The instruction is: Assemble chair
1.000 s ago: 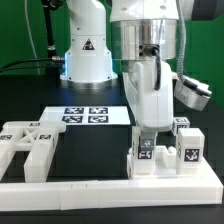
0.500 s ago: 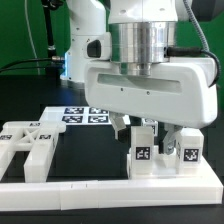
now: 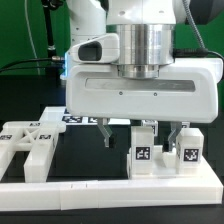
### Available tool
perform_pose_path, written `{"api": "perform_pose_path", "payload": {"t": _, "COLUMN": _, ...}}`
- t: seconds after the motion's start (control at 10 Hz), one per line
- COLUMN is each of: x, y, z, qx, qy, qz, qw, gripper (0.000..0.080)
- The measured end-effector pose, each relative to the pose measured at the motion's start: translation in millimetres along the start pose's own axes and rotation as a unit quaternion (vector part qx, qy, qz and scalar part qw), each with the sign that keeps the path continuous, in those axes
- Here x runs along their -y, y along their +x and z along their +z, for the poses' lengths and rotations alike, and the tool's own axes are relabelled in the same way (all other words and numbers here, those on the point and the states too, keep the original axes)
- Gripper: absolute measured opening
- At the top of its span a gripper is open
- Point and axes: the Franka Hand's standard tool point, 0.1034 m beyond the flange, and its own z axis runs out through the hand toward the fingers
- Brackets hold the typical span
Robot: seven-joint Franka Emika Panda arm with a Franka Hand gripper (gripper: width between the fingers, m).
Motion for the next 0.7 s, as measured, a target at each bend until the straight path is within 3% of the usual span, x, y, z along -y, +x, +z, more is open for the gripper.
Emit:
{"api": "perform_pose_path", "payload": {"t": 0.1, "x": -0.2, "y": 0.0, "z": 0.1, "qx": 0.0, "qy": 0.0, "qz": 0.0, "qw": 1.0, "gripper": 0.0522}}
{"api": "perform_pose_path", "payload": {"t": 0.2, "x": -0.1, "y": 0.0, "z": 0.0, "qx": 0.0, "qy": 0.0, "qz": 0.035, "qw": 0.999, "gripper": 0.0522}}
{"api": "perform_pose_path", "payload": {"t": 0.3, "x": -0.1, "y": 0.0, "z": 0.0, "qx": 0.0, "qy": 0.0, "qz": 0.06, "qw": 0.998, "gripper": 0.0321}}
{"api": "perform_pose_path", "payload": {"t": 0.6, "x": 0.0, "y": -0.1, "z": 0.1, "qx": 0.0, "qy": 0.0, "qz": 0.177, "qw": 0.984, "gripper": 0.0285}}
{"api": "perform_pose_path", "payload": {"t": 0.7, "x": -0.1, "y": -1.7, "z": -0.4, "qx": 0.005, "qy": -0.004, "qz": 0.256, "qw": 0.967, "gripper": 0.0285}}
